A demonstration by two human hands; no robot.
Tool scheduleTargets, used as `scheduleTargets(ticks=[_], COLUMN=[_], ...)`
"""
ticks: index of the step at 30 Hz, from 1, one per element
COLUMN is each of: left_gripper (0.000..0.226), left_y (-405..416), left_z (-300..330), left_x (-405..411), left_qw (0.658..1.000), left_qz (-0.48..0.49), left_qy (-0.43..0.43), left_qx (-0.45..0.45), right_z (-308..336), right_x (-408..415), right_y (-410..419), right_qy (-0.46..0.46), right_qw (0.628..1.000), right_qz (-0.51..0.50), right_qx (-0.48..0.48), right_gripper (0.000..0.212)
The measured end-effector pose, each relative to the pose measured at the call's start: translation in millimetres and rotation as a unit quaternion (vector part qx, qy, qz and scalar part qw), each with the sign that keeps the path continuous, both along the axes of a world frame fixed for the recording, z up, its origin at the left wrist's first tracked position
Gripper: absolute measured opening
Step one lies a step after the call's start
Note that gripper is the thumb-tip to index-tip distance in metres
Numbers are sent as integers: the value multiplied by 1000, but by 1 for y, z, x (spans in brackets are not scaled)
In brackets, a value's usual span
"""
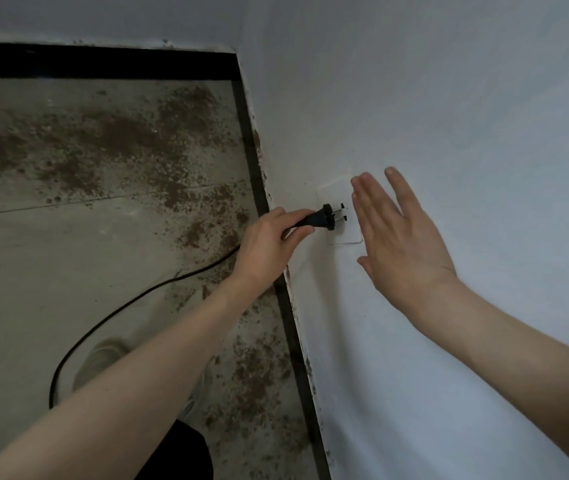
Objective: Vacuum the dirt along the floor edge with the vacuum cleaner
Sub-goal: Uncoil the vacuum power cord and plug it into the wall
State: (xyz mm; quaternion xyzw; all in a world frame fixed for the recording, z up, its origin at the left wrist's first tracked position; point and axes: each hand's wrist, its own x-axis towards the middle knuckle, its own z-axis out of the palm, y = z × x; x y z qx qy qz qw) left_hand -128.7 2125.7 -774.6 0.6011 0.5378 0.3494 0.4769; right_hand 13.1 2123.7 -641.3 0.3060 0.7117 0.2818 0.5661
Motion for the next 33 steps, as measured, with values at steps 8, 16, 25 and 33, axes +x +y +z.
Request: scheduleTargets(ticks=[8, 16, 25, 33], left_gripper=[28, 26, 21, 21], left_y=[-2, 1, 5, 10], left_z=[9, 12, 17, 25], left_x=[7, 14, 20, 17], left_qw=[998, 994, 977, 974], left_qz=[43, 44, 41, 15], left_qy=[21, 56, 128, 147], left_qx=[41, 83, 167, 173], right_z=[-1, -3, -6, -6], right_x=[1, -1, -4, -10], right_y=[0, 0, 6, 17], right_qy=[7, 11, 15, 25], right_qw=[1000, 1000, 1000, 999], right_qz=[5, 0, -11, -23], right_qx=[-3, -12, -17, -17], right_gripper=[80, 80, 82, 77])
